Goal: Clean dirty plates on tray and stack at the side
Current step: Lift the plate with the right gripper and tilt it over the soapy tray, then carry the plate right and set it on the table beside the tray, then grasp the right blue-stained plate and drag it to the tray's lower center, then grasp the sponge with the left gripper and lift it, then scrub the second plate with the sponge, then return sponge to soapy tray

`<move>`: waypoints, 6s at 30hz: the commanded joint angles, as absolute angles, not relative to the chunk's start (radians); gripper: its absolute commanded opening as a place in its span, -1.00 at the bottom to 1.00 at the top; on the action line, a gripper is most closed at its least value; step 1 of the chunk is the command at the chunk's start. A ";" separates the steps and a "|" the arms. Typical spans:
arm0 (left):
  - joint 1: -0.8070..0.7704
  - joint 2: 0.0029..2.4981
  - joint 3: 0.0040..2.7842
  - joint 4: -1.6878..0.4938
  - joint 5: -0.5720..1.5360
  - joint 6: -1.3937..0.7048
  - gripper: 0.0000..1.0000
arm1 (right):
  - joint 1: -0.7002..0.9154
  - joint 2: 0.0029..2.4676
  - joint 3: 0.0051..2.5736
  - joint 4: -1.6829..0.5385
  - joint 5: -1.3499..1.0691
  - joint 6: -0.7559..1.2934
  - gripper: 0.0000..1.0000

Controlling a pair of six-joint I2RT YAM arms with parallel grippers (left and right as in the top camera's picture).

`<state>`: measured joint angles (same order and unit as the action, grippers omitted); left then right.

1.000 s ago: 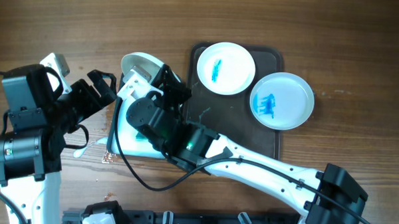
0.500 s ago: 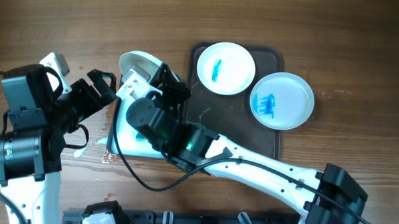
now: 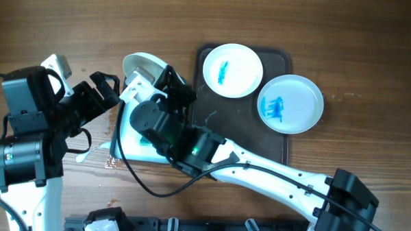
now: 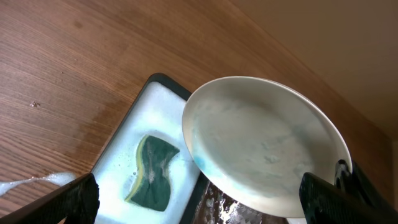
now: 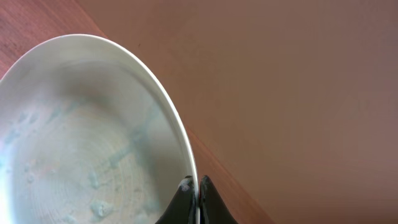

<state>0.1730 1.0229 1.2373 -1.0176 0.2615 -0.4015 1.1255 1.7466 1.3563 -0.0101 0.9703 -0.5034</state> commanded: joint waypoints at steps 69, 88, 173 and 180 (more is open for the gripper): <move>0.176 1.028 1.250 -1.008 0.291 -0.404 1.00 | 0.013 1.399 1.148 -0.922 -0.215 0.187 -0.91; -0.170 1.812 1.132 -1.020 0.070 -0.563 -0.10 | 0.272 1.646 0.907 -0.640 -0.210 0.344 -0.91; -0.742 2.048 1.289 -0.483 0.492 -0.584 -0.92 | 0.271 1.646 0.731 -0.408 -0.161 0.393 -0.91; -0.563 2.048 1.290 -0.775 0.201 -0.445 -0.92 | 0.271 1.646 0.731 -0.411 -0.161 0.393 -0.91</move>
